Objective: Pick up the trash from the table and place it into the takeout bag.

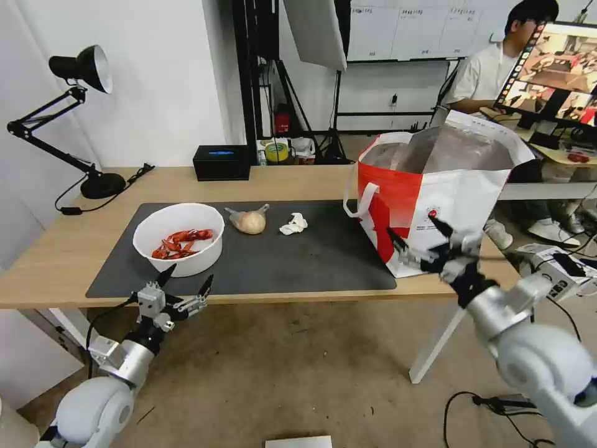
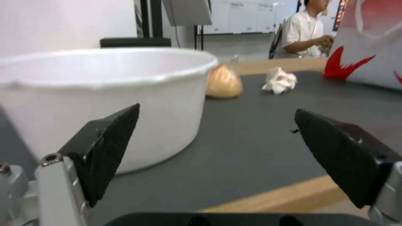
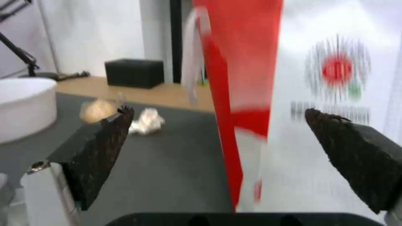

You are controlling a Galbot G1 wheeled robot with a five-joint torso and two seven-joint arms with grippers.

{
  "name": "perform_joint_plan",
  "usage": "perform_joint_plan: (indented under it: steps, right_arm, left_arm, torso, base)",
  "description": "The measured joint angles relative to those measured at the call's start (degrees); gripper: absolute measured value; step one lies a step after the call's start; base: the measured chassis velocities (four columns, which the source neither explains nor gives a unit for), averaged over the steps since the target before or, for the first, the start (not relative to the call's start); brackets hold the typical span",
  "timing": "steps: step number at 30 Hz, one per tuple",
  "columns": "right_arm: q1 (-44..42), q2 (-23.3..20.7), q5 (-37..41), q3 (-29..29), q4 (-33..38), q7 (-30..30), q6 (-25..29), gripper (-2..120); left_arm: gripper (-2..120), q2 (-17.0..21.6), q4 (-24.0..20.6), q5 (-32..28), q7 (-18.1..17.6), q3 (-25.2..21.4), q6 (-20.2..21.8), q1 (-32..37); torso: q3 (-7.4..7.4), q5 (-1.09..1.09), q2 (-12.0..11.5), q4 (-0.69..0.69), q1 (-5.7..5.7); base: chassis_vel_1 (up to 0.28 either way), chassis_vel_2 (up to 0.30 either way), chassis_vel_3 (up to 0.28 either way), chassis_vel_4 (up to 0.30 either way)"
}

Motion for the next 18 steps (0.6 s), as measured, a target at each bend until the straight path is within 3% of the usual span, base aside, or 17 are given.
perform_joint_plan:
  steps: [8,18]
  right_arm:
    - [-3.7,3.3,-1.7,-1.3,-1.9,-0.4,1.6,100]
    - [-3.3,3.9,-0.8,-3.5,-2.9,-0.4,0.4,100]
  left_arm:
    - [100,-0.4,1.0,0.7,0.0,-1.0,-0.1,0.8]
    - [100,-1.1,2.4,1.9,1.0,-1.6,-0.5,1.4]
  torso:
    - [0.0,-0.01,0.0,0.0,0.0]
    - [0.0,-0.01,0.0,0.0,0.01]
  base:
    - [0.0,0.0,0.0,0.0]
    - [0.0,0.0,0.0,0.0]
